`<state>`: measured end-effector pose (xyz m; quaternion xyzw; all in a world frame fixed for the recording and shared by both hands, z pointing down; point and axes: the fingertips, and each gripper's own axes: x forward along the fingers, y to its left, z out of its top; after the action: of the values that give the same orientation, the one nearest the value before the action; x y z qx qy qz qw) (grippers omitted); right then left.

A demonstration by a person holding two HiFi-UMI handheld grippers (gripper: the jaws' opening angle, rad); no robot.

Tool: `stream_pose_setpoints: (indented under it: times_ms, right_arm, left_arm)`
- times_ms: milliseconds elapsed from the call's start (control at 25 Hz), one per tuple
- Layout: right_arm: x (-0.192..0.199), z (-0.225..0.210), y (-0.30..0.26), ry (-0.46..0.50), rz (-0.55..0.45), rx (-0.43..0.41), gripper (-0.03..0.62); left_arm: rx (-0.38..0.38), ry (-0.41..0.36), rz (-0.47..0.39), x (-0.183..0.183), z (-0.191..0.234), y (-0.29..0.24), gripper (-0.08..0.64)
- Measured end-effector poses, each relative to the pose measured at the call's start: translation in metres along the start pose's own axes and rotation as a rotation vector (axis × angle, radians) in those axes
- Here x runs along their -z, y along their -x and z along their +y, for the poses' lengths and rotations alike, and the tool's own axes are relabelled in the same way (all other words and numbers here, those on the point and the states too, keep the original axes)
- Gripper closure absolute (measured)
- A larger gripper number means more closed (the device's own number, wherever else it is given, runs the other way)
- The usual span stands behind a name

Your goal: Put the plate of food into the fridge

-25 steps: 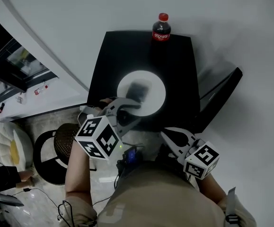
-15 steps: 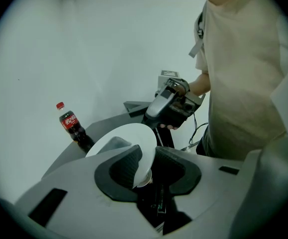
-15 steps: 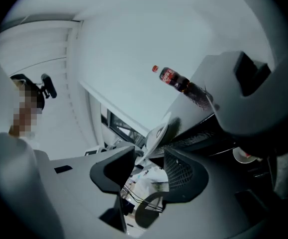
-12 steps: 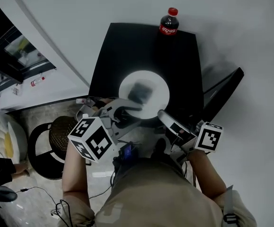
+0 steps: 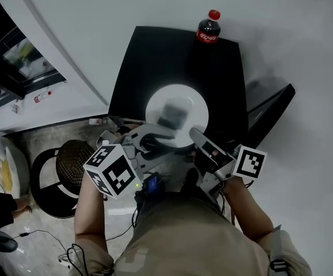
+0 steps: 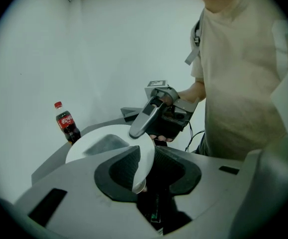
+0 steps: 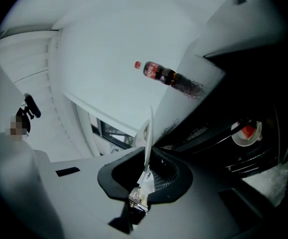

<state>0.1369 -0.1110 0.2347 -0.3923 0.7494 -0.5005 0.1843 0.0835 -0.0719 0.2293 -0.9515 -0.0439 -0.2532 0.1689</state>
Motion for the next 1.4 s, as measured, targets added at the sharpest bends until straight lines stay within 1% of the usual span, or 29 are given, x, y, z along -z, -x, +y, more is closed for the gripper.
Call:
stream_pose_setpoints:
  times_ms: [80,160,320,440,520,560,640,680,720,760,840,880,920,1080,1160,1240,1400]
  right_arm:
    - [-0.001,-0.003,0.002,-0.044,-0.020,0.019,0.564]
    - [-0.001,-0.005,0.003,-0.094,-0.031,0.031,0.565]
    - [0.004,-0.009,0.006,-0.229,-0.039,0.044,0.566]
    - [0.006,-0.008,0.007,-0.299,-0.043,0.047,0.565]
    - [0.008,-0.006,0.010,-0.338,-0.051,0.049,0.566]
    - [0.009,-0.006,0.011,-0.348,-0.055,0.051,0.566]
    - [0.008,-0.007,0.013,-0.349,-0.061,0.056,0.566]
    - [0.008,-0.008,0.013,-0.346,-0.061,0.057,0.566]
    - [0.008,-0.009,0.013,-0.342,-0.059,0.058,0.566]
    - [0.009,-0.010,0.014,-0.338,-0.058,0.060,0.566]
    - [0.012,-0.008,0.018,-0.332,-0.058,0.064,0.566]
    - [0.015,-0.006,0.022,-0.330,-0.059,0.066,0.566]
    - [0.018,-0.004,0.026,-0.329,-0.060,0.067,0.566]
    - [0.027,0.000,0.035,-0.326,-0.069,0.071,0.566]
    - [0.029,-0.001,0.036,-0.325,-0.076,0.068,0.566]
    - [0.031,-0.002,0.038,-0.315,-0.084,0.066,0.566]
    - [0.045,0.003,0.044,-0.291,-0.093,0.067,0.566]
  left_arm:
    - [-0.025,0.005,-0.007,0.002,0.001,-0.001,0.448]
    - [-0.034,0.018,-0.026,0.001,0.001,0.000,0.446]
    - [-0.039,0.051,-0.075,-0.003,-0.001,0.003,0.446]
    - [-0.050,0.060,-0.105,-0.008,-0.001,0.007,0.448]
    - [-0.065,0.073,-0.140,-0.013,-0.002,0.011,0.446]
    - [-0.075,0.081,-0.175,-0.017,-0.001,0.015,0.446]
    - [-0.094,0.094,-0.277,-0.027,0.003,0.026,0.447]
    - [-0.098,0.115,-0.330,-0.029,0.004,0.032,0.446]
    - [-0.095,0.159,-0.380,-0.029,0.004,0.037,0.448]
    - [-0.086,0.220,-0.426,-0.028,0.002,0.042,0.448]
    - [-0.043,0.328,-0.514,-0.031,-0.007,0.050,0.448]
    - [-0.016,0.359,-0.559,-0.035,-0.012,0.055,0.448]
    - [0.010,0.380,-0.605,-0.040,-0.018,0.060,0.449]
    - [0.094,0.444,-0.789,-0.051,-0.033,0.082,0.517]
    - [0.116,0.457,-0.822,-0.050,-0.036,0.085,0.523]
    - [0.139,0.453,-0.827,-0.048,-0.040,0.085,0.533]
    - [0.167,0.411,-0.830,-0.055,-0.055,0.093,0.542]
